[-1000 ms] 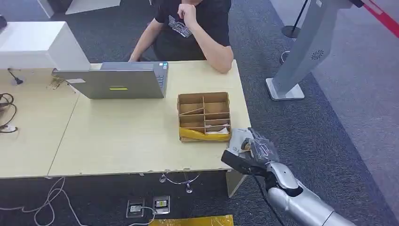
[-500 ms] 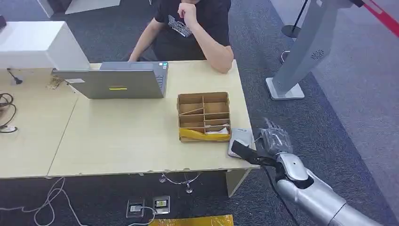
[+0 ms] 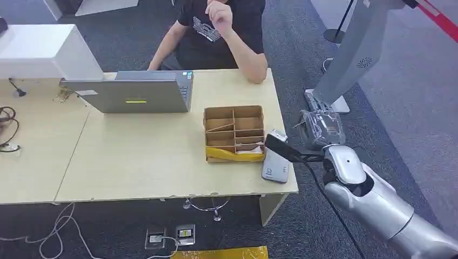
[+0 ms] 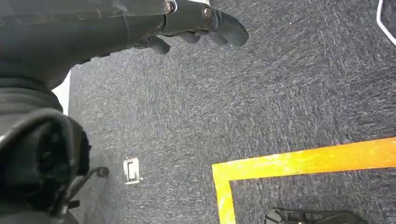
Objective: Pass the card to the sensor for recognition and then transmit it.
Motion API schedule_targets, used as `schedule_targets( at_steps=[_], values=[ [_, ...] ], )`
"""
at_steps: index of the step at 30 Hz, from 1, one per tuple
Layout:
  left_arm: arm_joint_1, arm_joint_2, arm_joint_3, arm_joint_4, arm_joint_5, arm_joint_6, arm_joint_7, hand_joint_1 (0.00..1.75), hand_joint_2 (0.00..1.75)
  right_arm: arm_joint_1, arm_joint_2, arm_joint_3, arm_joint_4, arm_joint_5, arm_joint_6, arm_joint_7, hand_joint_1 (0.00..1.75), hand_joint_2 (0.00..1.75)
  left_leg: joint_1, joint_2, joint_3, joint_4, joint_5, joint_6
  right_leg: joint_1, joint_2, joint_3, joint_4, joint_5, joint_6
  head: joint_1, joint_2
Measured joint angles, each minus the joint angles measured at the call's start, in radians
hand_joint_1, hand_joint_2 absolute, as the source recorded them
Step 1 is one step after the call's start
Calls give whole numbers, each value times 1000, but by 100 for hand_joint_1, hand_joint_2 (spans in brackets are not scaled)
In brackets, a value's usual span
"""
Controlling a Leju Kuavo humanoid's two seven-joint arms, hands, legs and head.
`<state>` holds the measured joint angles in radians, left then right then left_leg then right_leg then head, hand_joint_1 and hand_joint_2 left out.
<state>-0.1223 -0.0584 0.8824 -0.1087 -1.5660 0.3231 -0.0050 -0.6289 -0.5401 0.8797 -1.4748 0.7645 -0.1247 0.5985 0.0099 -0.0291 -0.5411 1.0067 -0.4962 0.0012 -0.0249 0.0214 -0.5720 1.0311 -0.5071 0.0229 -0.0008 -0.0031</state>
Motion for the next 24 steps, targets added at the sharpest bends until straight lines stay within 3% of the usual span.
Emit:
schedule_targets(
  at_steps=[13,24],
  values=[
    [0,-2,0,0,0,-18,20,0,0,-60,104,42,-8,-5,-6,-62,175,175,0,-1,-1,0,0,0,0,0,-1,0,0,0,0,0],
    [1,-8,4,0,3,-28,27,0,0,-62,143,54,10,39,-27,-46,175,175,0,-1,-1,0,0,0,0,-1,-1,0,0,0,0,0]
  ],
)
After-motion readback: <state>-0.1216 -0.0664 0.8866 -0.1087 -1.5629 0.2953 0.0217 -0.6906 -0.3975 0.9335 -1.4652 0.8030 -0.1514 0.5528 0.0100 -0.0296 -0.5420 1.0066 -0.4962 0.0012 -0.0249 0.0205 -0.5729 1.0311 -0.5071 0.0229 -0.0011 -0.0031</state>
